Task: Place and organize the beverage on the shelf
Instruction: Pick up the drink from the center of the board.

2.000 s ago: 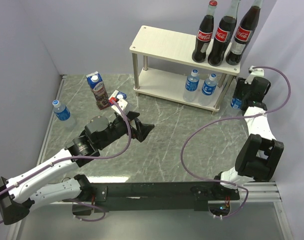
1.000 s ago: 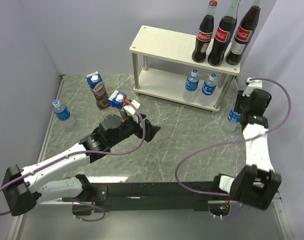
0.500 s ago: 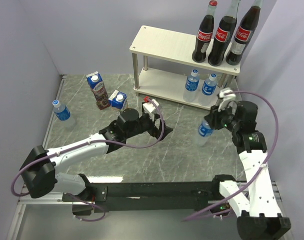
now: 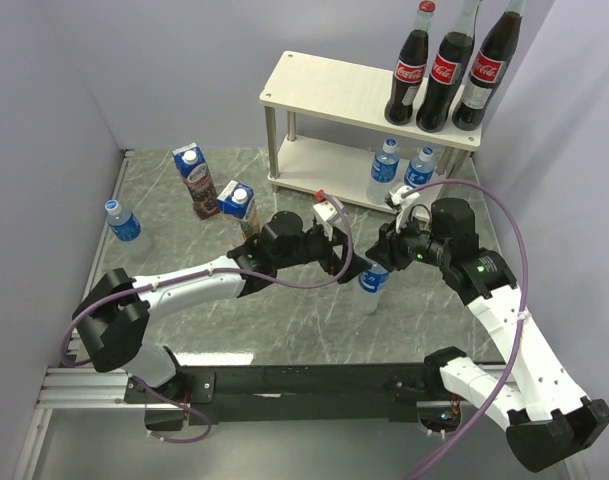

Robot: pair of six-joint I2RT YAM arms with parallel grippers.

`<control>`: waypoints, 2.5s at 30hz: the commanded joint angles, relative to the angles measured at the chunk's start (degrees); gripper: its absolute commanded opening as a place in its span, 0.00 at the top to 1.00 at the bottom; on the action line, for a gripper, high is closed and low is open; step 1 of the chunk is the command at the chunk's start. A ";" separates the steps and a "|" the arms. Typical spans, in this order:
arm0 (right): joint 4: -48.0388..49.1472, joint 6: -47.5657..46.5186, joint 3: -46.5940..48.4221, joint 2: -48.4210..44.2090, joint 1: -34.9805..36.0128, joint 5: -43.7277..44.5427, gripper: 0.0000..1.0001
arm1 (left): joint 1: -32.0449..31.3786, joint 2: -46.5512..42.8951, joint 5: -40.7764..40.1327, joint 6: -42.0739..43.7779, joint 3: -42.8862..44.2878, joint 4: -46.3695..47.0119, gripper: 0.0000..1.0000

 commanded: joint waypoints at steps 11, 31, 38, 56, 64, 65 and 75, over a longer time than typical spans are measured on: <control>9.25 2.64 6.22 -1.30 0.81 -0.35 1.00 | -1.33 -1.07 7.40 4.59 2.88 -1.15 0.01; 9.33 7.74 9.83 1.07 1.17 -0.10 1.00 | -4.84 6.31 -1.55 11.10 10.79 -9.24 0.14; 9.42 8.71 10.09 1.51 1.17 0.34 1.00 | -5.19 7.28 -0.50 11.80 12.64 -11.08 0.52; 7.49 7.84 11.41 -0.24 -8.04 -0.52 0.21 | -4.49 3.41 -6.39 10.40 6.84 -7.31 1.00; 13.28 5.72 0.11 -6.56 -21.59 -12.40 0.18 | -0.46 3.41 -9.55 9.43 8.51 -5.99 1.00; 16.07 6.16 -1.93 -7.27 -22.55 -12.92 0.18 | 0.25 3.67 -10.25 9.26 8.86 -5.64 1.00; 20.40 8.27 -8.19 -12.46 -29.33 -12.93 0.17 | 8.08 11.66 -11.93 7.50 17.20 0.51 1.00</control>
